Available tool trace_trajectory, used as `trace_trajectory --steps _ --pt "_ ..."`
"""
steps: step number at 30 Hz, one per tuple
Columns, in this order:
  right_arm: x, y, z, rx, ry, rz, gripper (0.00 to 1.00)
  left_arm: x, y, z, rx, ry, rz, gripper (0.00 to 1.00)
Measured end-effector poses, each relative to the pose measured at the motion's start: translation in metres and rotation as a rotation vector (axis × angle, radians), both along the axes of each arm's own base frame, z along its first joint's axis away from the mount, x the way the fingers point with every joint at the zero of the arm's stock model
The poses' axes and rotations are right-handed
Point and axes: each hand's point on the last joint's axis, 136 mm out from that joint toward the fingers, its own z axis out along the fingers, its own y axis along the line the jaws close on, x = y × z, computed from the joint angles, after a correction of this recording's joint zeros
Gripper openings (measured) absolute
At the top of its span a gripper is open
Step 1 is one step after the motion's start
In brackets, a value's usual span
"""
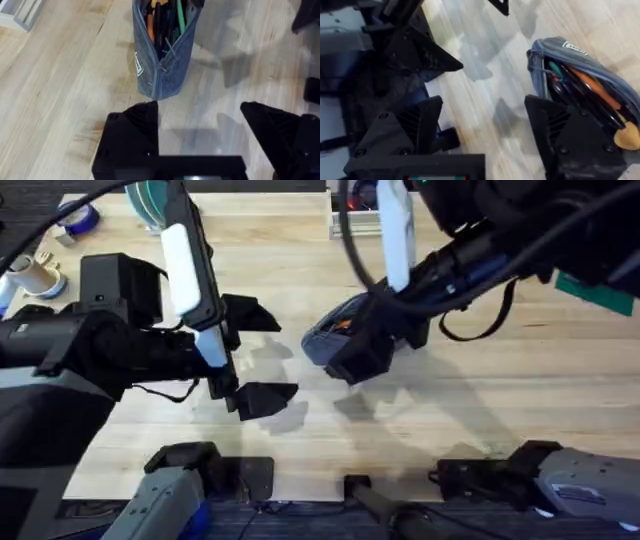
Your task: Unzip the bag, pick up the pens from the table one at a time and place them inside, then zip the bag closed.
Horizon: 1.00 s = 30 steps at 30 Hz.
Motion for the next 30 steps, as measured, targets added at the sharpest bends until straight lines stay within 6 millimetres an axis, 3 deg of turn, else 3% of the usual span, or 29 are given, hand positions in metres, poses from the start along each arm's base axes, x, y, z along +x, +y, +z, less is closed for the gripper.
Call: trace_trajectory --steps 10,30 --pt "-0.009 0.005 -0.015 -0.140 -0.111 0.037 0.997 -0.014 -0.003 -0.011 -0.005 0.024 -0.048 0.995" --pt "-0.010 0.005 -0.025 -0.296 -0.291 0.086 0.997 -0.015 -0.004 -0.010 -0.003 -0.001 -0.071 0.996"
